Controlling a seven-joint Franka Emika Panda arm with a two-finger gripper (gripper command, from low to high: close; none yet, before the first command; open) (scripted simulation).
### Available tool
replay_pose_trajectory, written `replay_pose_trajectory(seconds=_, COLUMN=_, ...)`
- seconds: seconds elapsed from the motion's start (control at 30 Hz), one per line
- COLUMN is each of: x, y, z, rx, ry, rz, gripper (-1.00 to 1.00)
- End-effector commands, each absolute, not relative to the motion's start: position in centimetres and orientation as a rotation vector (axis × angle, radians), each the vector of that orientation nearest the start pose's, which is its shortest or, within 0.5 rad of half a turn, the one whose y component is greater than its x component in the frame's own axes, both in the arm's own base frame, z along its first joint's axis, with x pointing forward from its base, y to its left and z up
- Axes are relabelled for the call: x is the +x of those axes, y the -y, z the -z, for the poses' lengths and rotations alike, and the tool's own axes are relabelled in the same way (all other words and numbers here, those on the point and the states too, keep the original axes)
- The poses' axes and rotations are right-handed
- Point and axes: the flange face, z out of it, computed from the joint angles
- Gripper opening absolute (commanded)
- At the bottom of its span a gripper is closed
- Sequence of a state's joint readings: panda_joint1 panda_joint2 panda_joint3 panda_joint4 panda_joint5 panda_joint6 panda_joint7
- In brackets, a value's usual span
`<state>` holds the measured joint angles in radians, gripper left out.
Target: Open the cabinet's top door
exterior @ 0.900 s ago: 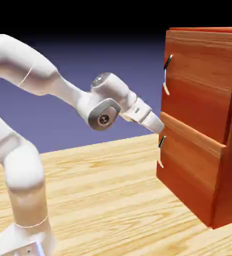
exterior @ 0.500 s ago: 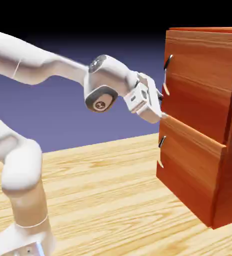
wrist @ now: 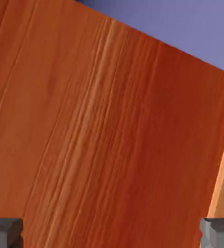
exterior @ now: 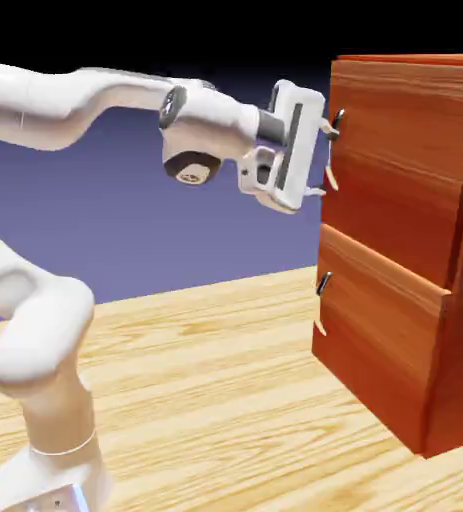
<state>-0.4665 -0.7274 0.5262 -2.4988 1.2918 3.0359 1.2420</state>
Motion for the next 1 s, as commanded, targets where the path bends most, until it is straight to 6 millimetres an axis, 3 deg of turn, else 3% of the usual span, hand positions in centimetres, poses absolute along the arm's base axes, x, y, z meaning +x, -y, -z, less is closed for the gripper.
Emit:
replay_pose_trajectory(seconds=0.0, x=38.2, y=0.0, z=-61.1, rx=-0.774, ry=-1.764, rz=0.646, gripper=0.00)
replay_pose_trajectory(seconds=0.47, x=38.9, y=-5.0, z=-61.7, rx=-0.146, ry=-1.705, rz=0.220, gripper=0.00)
replay_pose_trajectory(seconds=0.7, x=40.2, y=-8.4, z=-60.5, rx=0.123, ry=-1.640, rz=-0.025, gripper=0.00)
replay_pose_trajectory(seconds=0.97, x=42.3, y=-12.5, z=-57.7, rx=0.411, ry=-1.550, rz=-0.320, gripper=0.00)
